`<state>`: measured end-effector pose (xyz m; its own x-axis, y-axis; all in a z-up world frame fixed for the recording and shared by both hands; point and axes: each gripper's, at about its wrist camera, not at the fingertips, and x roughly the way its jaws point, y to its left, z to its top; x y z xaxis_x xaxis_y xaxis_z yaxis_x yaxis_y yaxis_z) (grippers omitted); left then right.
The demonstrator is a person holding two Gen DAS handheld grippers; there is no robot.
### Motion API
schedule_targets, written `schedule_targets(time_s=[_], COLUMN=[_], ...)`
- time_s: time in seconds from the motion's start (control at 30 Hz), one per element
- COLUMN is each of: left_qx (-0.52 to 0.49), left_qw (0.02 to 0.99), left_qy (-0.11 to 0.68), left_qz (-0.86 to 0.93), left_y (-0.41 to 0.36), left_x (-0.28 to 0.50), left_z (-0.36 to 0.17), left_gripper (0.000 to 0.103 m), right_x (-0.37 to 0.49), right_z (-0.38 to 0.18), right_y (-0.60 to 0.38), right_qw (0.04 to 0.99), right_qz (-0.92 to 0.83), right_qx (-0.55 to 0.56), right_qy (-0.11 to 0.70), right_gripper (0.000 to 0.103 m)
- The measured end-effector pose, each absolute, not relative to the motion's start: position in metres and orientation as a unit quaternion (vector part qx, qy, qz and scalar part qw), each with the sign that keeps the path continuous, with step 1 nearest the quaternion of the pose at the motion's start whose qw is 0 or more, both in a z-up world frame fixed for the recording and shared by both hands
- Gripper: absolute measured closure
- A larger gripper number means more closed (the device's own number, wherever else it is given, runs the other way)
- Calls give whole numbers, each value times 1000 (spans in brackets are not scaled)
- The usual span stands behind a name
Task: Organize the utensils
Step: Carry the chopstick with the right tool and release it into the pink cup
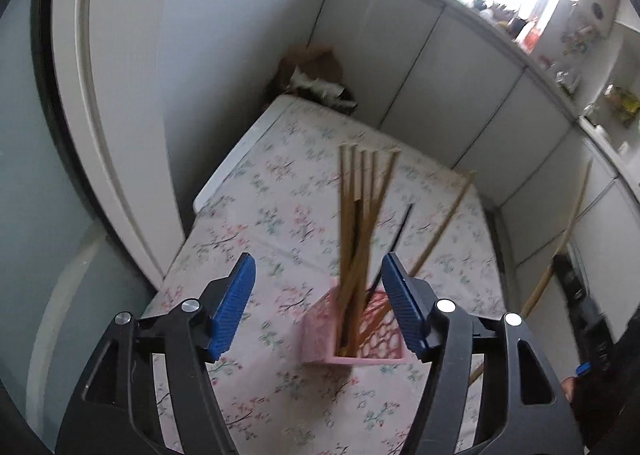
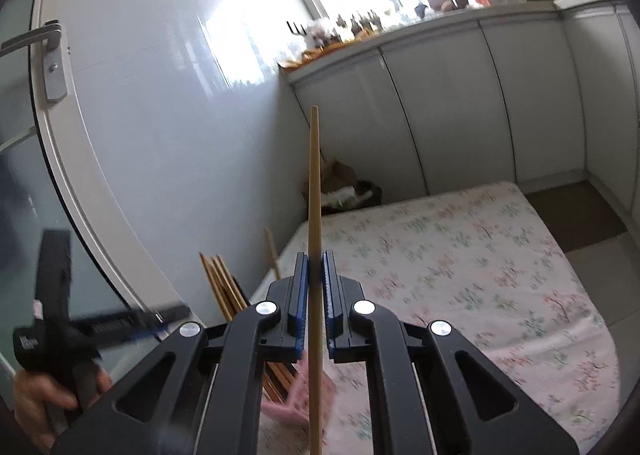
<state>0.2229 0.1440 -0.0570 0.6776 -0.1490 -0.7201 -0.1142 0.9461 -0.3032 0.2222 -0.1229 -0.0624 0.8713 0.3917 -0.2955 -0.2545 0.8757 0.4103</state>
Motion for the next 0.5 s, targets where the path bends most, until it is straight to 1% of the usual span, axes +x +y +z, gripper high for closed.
schedule_targets(time_s=[0.03,0.07,0.1,0.33,0.5], left_qx=[-164,-166,-168,-162,-166], left_qw=[901,900,900,900,897], left_qy=[403,402,402,405,410], left_qz=[-9,-9,-10,-3,-5], left_y=[146,149,150,158,164], left_x=[223,223,223,224,227], left_z=[-56,-55,-54,-55,-57], left_gripper=[37,32,31,30,28], right_x=[224,225,228,254,257], right_z=[-60,-59,-58,-76,-101], right_y=[-117,-112,-104,-60,-48], right_qw=[952,953,955,967,969], right_qz=[168,168,167,135,121], right_qx=[184,186,186,169,156], right_qy=[179,172,162,136,146], right_gripper=[96,96,96,96,95])
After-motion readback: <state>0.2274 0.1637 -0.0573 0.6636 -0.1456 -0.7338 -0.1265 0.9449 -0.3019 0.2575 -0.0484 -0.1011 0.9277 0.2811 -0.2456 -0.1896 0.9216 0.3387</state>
